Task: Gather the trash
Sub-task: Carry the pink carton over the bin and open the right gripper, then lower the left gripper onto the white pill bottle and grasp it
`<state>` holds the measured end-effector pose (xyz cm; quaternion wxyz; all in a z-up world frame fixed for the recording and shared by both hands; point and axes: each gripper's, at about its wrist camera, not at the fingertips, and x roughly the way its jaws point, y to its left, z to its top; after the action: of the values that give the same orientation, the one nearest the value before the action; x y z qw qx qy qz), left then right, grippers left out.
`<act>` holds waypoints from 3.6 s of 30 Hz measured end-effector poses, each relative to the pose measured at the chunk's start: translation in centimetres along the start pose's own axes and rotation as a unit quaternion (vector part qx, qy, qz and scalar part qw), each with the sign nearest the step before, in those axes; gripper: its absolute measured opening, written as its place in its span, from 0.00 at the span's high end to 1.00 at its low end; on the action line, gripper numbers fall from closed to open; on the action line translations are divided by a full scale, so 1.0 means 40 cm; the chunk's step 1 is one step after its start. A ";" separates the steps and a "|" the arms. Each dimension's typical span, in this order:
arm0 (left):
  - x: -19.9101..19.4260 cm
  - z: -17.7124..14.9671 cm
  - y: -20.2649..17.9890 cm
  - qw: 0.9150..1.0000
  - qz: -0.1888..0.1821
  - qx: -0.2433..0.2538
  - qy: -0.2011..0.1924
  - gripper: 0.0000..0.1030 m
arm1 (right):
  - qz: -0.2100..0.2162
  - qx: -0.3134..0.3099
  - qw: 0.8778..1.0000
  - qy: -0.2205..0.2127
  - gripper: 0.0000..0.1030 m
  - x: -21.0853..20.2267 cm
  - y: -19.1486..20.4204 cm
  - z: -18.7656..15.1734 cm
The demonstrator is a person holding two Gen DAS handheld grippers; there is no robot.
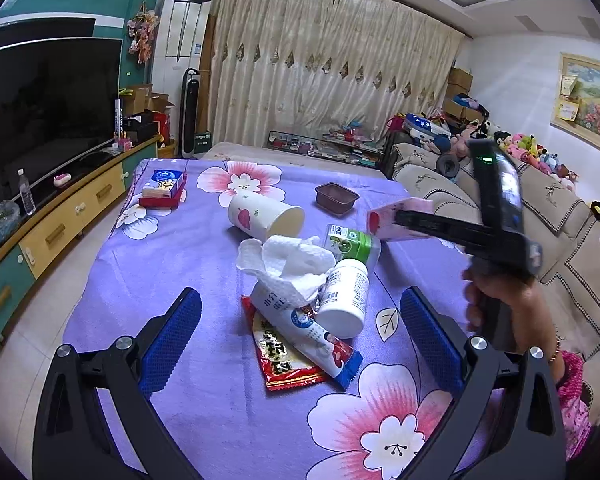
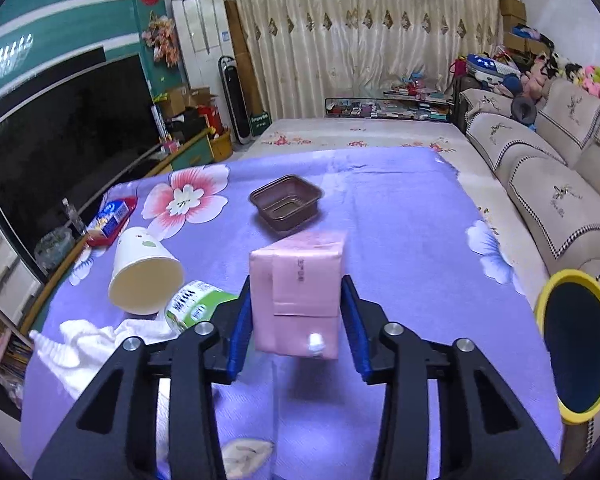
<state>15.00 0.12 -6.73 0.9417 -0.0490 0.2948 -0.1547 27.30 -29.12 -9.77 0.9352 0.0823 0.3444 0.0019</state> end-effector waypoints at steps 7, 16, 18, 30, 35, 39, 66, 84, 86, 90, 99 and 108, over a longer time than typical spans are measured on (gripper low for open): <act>0.013 -0.008 -0.026 1.000 -0.012 0.006 0.007 0.05 | 0.008 0.035 0.999 -0.028 0.64 -0.122 -0.122 -0.029; 0.045 -0.019 -0.091 0.999 -0.033 0.028 0.024 0.05 | -0.033 0.093 0.993 -0.071 0.64 -0.261 -0.309 -0.054; 0.050 -0.019 -0.102 0.998 -0.037 0.031 0.027 0.05 | -0.062 0.108 0.989 -0.078 0.64 -0.280 -0.366 -0.063; 0.095 -0.025 -0.155 0.997 -0.048 0.047 0.049 0.05 | -0.166 0.201 0.964 -0.052 0.63 -0.263 -0.651 -0.147; 0.107 -0.019 -0.159 0.996 -0.046 0.048 0.056 0.05 | -0.184 0.214 0.959 -0.039 0.59 -0.231 -0.700 -0.167; 0.120 -0.017 -0.156 0.996 -0.044 0.050 0.062 0.05 | -0.181 0.218 0.958 -0.037 0.56 -0.216 -0.697 -0.170; 0.348 0.013 -0.200 0.979 -0.079 0.109 0.153 0.05 | -0.155 0.219 0.963 -0.025 0.56 -0.191 -0.694 -0.181; 0.429 0.007 -0.277 0.969 -0.063 0.144 0.189 0.15 | -0.148 0.226 0.963 -0.019 0.56 -0.179 -0.710 -0.185; 0.438 0.009 -0.281 0.970 -0.056 0.140 0.190 0.15 | -0.148 0.227 0.962 -0.021 0.56 -0.180 -0.711 -0.186; 0.452 0.010 -0.285 0.970 -0.034 0.139 0.195 0.27 | -0.146 0.230 0.962 -0.021 0.56 -0.182 -0.718 -0.190; 0.474 -0.012 -0.265 0.965 -0.016 0.138 0.223 0.53 | -0.143 0.238 0.960 -0.022 0.56 -0.184 -0.733 -0.198; 0.446 -0.009 -0.284 0.967 -0.034 0.143 0.209 0.54 | -0.140 0.237 0.961 -0.026 0.56 -0.194 -0.733 -0.198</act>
<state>25.70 -16.36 -14.57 0.8506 0.1100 0.4579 -0.2339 14.73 -57.30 -15.28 0.8885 0.2526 0.3184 -0.2129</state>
